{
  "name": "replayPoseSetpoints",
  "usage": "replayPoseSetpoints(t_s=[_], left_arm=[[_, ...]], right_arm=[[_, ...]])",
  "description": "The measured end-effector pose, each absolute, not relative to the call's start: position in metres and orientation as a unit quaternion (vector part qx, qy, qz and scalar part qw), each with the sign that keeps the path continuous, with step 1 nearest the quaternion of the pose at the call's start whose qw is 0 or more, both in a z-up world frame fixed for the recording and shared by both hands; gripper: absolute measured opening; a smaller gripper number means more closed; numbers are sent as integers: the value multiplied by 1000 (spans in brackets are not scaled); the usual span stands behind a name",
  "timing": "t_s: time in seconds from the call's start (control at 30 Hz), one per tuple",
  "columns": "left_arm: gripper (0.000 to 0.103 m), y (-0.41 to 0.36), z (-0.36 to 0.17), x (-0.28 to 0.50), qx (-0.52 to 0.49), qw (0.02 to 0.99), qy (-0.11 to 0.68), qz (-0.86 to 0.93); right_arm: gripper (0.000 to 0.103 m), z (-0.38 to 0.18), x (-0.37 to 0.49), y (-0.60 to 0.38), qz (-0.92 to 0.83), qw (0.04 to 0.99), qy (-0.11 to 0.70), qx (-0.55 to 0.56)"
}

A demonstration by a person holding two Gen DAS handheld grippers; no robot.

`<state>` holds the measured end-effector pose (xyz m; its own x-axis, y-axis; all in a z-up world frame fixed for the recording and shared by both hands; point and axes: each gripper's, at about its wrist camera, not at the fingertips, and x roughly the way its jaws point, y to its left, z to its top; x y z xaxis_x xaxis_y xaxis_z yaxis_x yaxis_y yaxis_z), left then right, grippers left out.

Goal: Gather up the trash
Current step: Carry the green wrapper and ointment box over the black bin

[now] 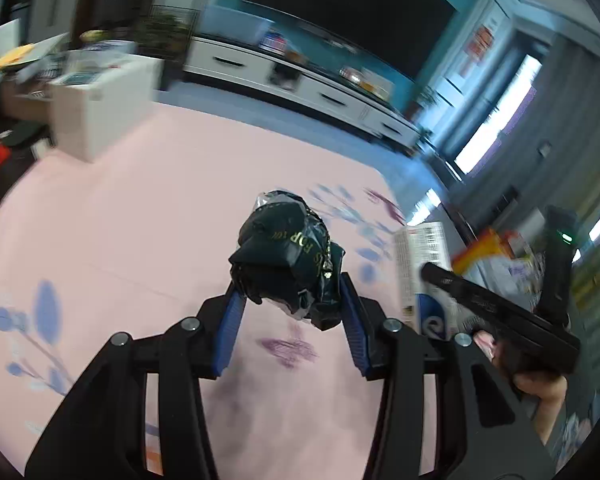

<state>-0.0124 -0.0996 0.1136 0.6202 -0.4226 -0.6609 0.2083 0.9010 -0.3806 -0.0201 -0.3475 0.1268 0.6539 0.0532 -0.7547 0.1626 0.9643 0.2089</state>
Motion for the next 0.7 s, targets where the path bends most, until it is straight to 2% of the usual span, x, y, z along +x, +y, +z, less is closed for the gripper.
replayPoseSetpoints(t_s=[0.23,0.7], left_arm=[[47,-203,104,-26,-87,870,411,-260],[48,-393,58,-59,22,804,437,-402]], right_arm=[[21,139,-108,-440,-189,904,355,144],[22,93,-192,-547,-302,858,330,250]])
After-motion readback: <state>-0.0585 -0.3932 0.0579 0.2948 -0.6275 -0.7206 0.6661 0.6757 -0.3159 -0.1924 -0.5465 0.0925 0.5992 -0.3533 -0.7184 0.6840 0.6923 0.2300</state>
